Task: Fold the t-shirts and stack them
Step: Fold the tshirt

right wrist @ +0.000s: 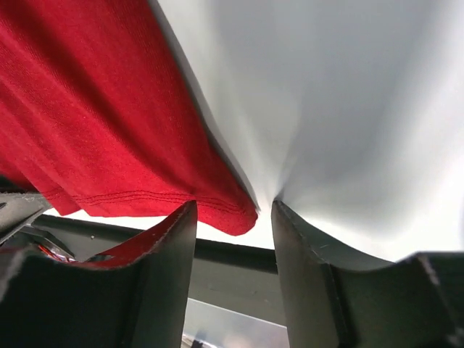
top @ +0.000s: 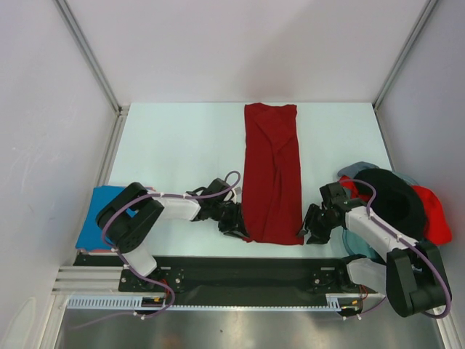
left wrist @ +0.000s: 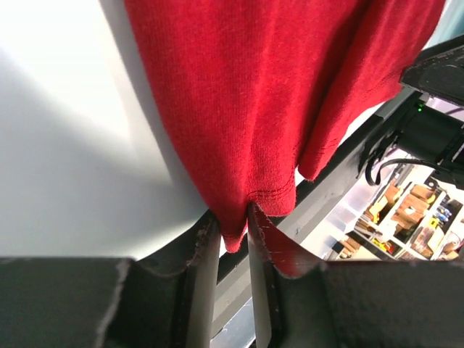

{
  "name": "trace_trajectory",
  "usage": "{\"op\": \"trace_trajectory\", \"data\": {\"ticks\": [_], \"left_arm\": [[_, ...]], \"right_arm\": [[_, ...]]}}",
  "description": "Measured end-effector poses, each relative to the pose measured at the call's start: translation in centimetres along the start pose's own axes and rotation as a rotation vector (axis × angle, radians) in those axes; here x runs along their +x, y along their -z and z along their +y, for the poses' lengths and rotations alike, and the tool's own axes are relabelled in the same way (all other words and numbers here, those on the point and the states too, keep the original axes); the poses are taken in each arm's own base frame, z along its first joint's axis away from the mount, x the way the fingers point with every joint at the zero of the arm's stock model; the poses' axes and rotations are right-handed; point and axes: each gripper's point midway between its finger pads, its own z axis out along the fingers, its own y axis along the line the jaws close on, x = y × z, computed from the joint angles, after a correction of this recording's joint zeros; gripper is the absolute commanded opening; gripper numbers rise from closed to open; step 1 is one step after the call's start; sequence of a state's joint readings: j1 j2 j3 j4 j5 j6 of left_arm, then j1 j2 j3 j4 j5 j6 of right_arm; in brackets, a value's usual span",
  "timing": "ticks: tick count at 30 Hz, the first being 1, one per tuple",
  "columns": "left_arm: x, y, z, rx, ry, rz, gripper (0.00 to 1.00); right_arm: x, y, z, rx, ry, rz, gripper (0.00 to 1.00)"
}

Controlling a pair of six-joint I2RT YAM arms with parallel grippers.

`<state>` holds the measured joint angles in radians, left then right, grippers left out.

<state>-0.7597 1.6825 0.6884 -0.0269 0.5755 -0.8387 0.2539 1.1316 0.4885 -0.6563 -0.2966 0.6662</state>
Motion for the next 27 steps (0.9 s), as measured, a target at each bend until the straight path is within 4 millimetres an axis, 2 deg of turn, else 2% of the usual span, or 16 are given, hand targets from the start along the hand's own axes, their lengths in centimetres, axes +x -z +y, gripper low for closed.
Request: {"op": "trace_trajectory", "data": {"ticks": [4,5,7,10,11,15,18,21,22,27], "left_arm": [[0.0,0.1,0.2,-0.018,0.006,-0.002,0.26],[0.0,0.1,0.2,-0.021,0.007,-0.003,0.25],[0.1,0.2,0.4,-0.033,0.010,-0.007,0.22],[0.1,0.3,0.7,-0.050,0.014,-0.013,0.15],[0.1,0.4,0.7,-0.055,0.016,-0.014,0.13],[0.1,0.5,0.8,-0.066,0.017,-0.019,0.12],[0.1,0.7,1.0,-0.080,0.018,-0.025,0.24],[0.3,1.1,1.0,-0.078,0.012,-0.028,0.40],[0.4,1.2,0.9,-0.077,0.008,-0.030,0.48],[0.5,1.5,0.3,-0.049,-0.002,-0.026,0.56]], "right_arm": [[-0.1,-0.2,-0.2,0.009,-0.008,-0.007,0.36],[-0.1,-0.2,-0.2,0.013,-0.009,-0.008,0.23],[-0.2,-0.4,-0.5,0.036,-0.014,-0.017,0.11],[-0.3,-0.5,-0.7,0.063,-0.040,-0.022,0.06],[-0.4,-0.4,-0.8,0.076,-0.047,-0.027,0.01],[-0.6,0.1,-1.6,0.125,-0.080,-0.065,0.00],[-0.8,0.5,-2.2,0.153,-0.094,-0.091,0.00],[-0.8,0.6,-2.6,0.171,-0.103,-0.100,0.00],[-0.8,0.6,-2.6,0.174,-0.103,-0.102,0.00],[-0.8,0.7,-2.7,0.174,-0.102,-0.104,0.00]]}}
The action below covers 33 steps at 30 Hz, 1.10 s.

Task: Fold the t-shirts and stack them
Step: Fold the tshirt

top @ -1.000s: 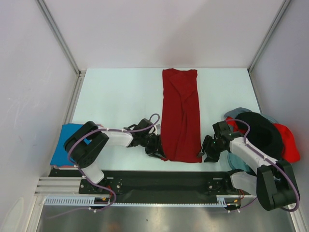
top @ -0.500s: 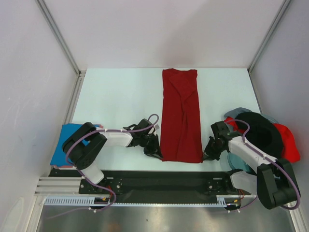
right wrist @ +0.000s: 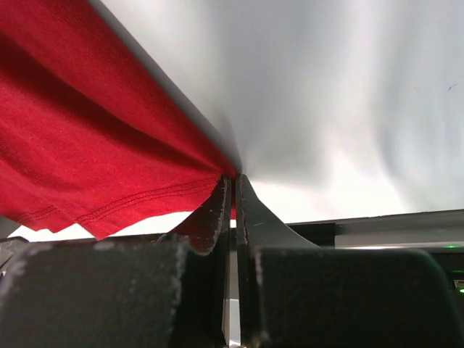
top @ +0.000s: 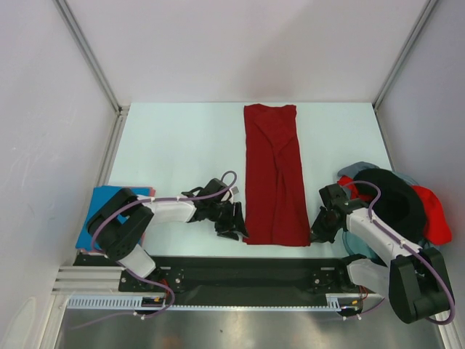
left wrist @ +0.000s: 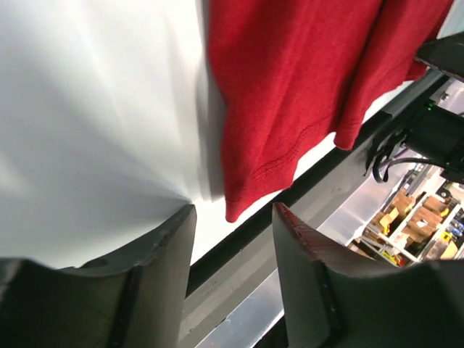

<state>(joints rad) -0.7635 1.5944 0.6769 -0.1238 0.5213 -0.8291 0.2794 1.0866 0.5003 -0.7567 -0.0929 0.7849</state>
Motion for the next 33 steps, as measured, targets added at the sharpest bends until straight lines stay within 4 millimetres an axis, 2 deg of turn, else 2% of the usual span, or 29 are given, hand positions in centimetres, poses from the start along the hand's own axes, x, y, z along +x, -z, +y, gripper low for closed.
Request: {"op": "trace_trajectory", "data": {"ticks": [6,9,10,12,13,15,22,24,26,30,33], "left_arm": [[0.3,-0.3,-0.5,0.031,0.000,0.032,0.56],[0.2,-1.1,-1.2,0.056,-0.003,0.071,0.47],[0.3,-1.3,-1.2,0.059,-0.004,0.080,0.38],[0.4,-1.7,-1.2,0.056,-0.005,0.088,0.26],[0.6,-1.9,-1.0,0.054,-0.004,0.094,0.10],[0.8,-2.1,-0.8,0.048,-0.001,0.097,0.00],[0.3,-1.7,-0.9,0.002,-0.015,0.076,0.00],[-0.7,-1.3,-1.4,-0.028,-0.023,0.058,0.00],[-2.3,-0.7,-2.5,-0.030,-0.041,0.026,0.00],[-7.2,1.2,-5.1,0.010,-0.056,-0.085,0.00],[-11.4,3.0,-6.0,0.033,-0.043,-0.168,0.00]], "right_arm": [[0.0,-0.1,0.0,-0.009,0.001,0.004,0.00],[0.0,-0.1,0.0,-0.016,0.003,0.009,0.00],[0.0,-0.1,0.1,-0.017,0.003,0.010,0.00],[0.1,-0.1,0.1,-0.021,0.003,0.011,0.00],[0.1,0.0,0.1,-0.024,0.003,0.011,0.00],[0.1,0.1,0.2,-0.038,0.003,0.010,0.00],[-0.2,1.3,1.4,-0.098,0.019,0.016,0.00],[-1.2,2.2,2.4,-0.118,0.028,0.005,0.00],[-3.2,3.6,4.0,-0.146,0.039,-0.020,0.00],[-8.2,5.7,7.4,-0.198,0.054,-0.083,0.00],[-11.7,6.1,9.1,-0.217,0.055,-0.109,0.00]]}}
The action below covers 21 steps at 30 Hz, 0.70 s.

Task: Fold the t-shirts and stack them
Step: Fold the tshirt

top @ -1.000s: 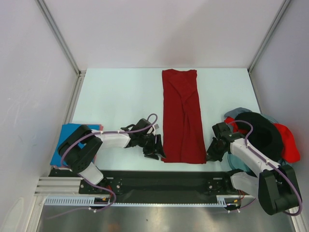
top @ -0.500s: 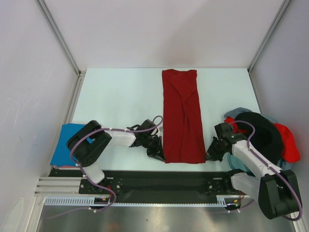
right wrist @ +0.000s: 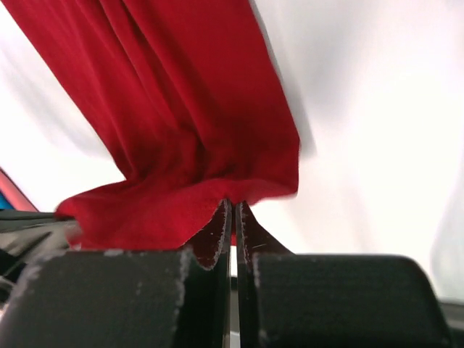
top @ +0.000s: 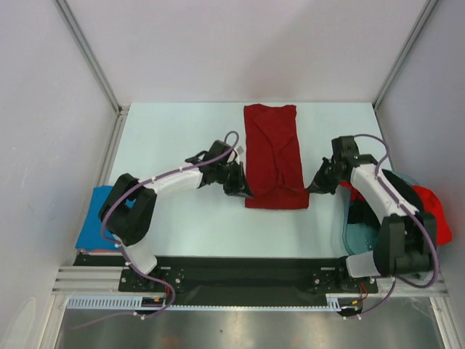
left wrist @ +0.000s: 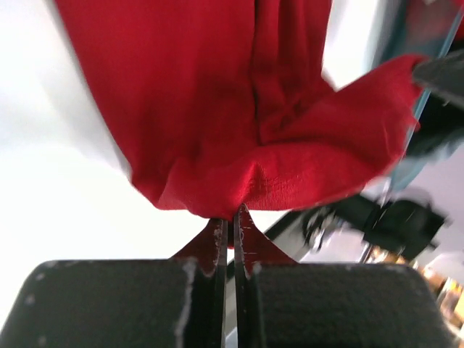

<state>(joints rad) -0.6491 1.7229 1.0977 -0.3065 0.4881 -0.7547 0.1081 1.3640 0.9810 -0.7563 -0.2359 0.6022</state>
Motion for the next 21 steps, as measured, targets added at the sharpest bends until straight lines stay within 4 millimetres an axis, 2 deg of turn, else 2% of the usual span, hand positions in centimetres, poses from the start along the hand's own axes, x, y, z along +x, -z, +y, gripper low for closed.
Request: {"op": "trace_trajectory", "data": {"ticks": [3,9,15,21], "left_arm": [[-3.9,0.2,0.0,0.001,0.013,-0.059,0.00],[-9.6,-0.5,1.3,-0.012,0.040,-0.111,0.00],[-12.9,-1.2,2.1,-0.004,0.062,-0.125,0.00],[-15.4,-2.3,2.4,0.017,0.075,-0.127,0.00]], "right_arm": [[-2.7,-1.0,0.8,0.002,0.001,0.004,0.00],[-8.0,-3.3,2.8,-0.013,0.017,-0.001,0.00],[-11.9,-5.1,4.9,-0.049,0.037,-0.008,0.00],[-13.7,-7.2,5.3,-0.055,0.038,0.018,0.00]]}}
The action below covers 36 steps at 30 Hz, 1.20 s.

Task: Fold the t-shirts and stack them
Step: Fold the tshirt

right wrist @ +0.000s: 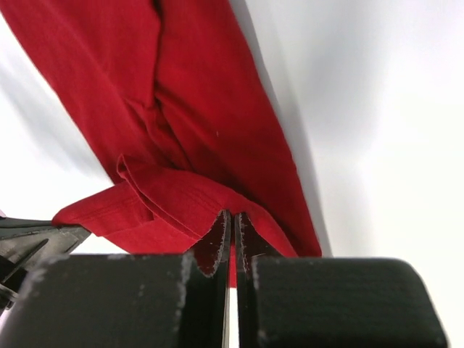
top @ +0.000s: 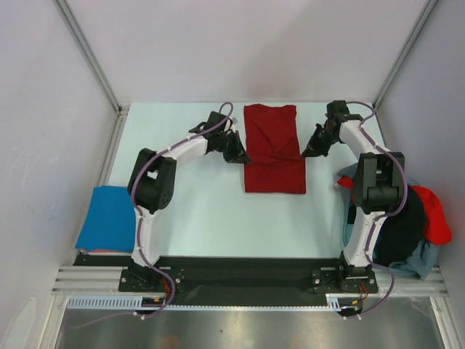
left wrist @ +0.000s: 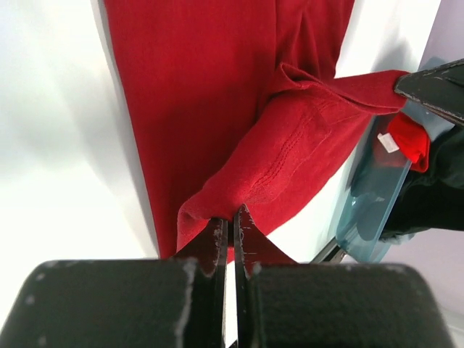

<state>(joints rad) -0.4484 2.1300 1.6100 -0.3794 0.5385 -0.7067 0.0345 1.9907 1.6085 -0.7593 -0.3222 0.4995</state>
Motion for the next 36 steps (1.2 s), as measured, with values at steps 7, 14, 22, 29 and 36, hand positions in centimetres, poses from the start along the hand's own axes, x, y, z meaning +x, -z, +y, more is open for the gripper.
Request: {"op": "trace_trajectory", "data": {"ticks": [7,14,22,29,36], "left_arm": [[-1.2,-1.3,0.6,0.011,0.013,0.009,0.00],[-2.2,-1.9,1.5,0.015,0.040,0.008,0.01],[-3.7,-2.0,2.1,0.025,0.061,-0.004,0.05],[-3.9,-3.0,2.5,0.033,0.065,0.011,0.09],[-4.4,-3.3,2.4,0.036,0.056,0.008,0.29]], "right_arm": [[-1.7,-0.9,0.2,-0.013,-0.014,0.013,0.00],[-2.7,-1.9,0.5,-0.028,-0.019,0.024,0.00],[-3.0,-3.3,0.2,-0.024,-0.024,0.045,0.00],[-3.3,-3.9,-0.1,-0.016,-0.026,0.054,0.00],[-4.7,-3.8,-1.2,-0.002,-0.043,0.039,0.09]]}}
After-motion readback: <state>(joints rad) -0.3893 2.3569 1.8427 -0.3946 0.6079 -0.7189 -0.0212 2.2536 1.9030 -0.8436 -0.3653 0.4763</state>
